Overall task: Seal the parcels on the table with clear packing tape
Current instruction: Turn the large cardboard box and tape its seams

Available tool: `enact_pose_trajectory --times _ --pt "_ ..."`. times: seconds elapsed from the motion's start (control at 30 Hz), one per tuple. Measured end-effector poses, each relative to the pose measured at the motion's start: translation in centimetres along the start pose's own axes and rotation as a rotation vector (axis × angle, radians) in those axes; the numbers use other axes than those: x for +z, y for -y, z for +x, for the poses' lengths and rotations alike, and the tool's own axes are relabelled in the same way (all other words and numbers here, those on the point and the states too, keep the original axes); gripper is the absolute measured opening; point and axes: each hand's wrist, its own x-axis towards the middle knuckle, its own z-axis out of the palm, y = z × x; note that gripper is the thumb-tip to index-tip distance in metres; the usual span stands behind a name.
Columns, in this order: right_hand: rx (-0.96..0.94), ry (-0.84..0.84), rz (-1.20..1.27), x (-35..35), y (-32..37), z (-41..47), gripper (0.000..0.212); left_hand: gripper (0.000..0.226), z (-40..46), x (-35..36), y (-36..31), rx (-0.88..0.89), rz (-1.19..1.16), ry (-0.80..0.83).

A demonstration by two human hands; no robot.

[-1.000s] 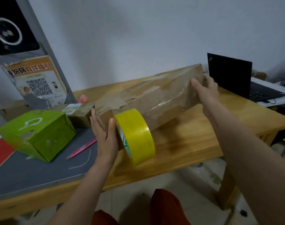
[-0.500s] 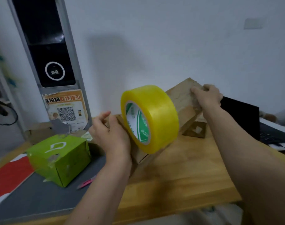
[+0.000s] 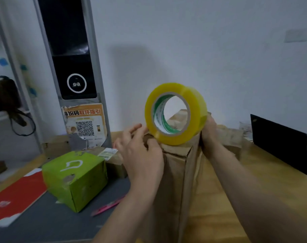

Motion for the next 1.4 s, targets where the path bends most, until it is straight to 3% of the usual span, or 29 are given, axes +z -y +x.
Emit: enact_pose_trajectory --times 0.07,0.13,0.2,0.27,0.4,0.5,0.6,0.8,1.0,1.13,1.33,1.4 --pt "-0.035 0.081 0.127 1.5 -0.5 -2.4 0.023 0.034 0.4 -0.1 0.5 0.027 -0.022 0.0" --pt "-0.016 0.134 0.231 2.2 0.8 -4.3 0.023 0.031 0.7 -0.4 0.7 0.01 -0.006 0.009" --pt "0.039 0.204 0.333 2.4 3.0 -6.1 0.054 0.032 0.8 -0.7 0.8 0.023 0.025 0.019" --pt "-0.059 0.251 0.395 1.9 5.1 -8.5 0.073 0.034 0.7 -0.9 0.9 0.041 0.018 0.038" --pt "-0.292 0.204 0.182 1.2 7.8 -12.4 0.06 0.027 0.6 -1.1 0.5 0.079 0.012 0.094" --pt "-0.274 0.037 -0.001 0.8 8.4 -12.1 0.043 0.024 1.5 -1.1 0.7 0.06 -0.084 0.186" --pt "-0.236 0.037 0.014 0.3 8.5 -11.4 0.03 0.03 2.0 -1.0 0.9 -0.074 -0.298 0.35" --pt "-0.149 0.132 0.274 -1.3 9.0 -10.4 0.038 0.044 1.8 -1.3 1.6 -0.132 -0.343 0.277" --pt "-0.251 0.262 0.064 -3.7 9.7 -9.8 0.043 0.046 1.5 -1.6 1.4 -0.16 -0.334 0.261" --pt "-0.212 0.401 0.043 -5.8 11.4 -9.1 0.046 0.045 1.3 -1.5 0.8 -0.175 -0.304 0.285" --pt "-0.333 0.244 -0.28 -8.8 11.1 -9.5 0.047 0.042 2.1 -1.5 2.0 -0.212 -0.315 0.234" --pt "-0.295 0.216 -0.269 -9.6 9.4 -9.8 0.046 0.043 1.9 -1.3 1.8 -0.223 -0.336 0.218"
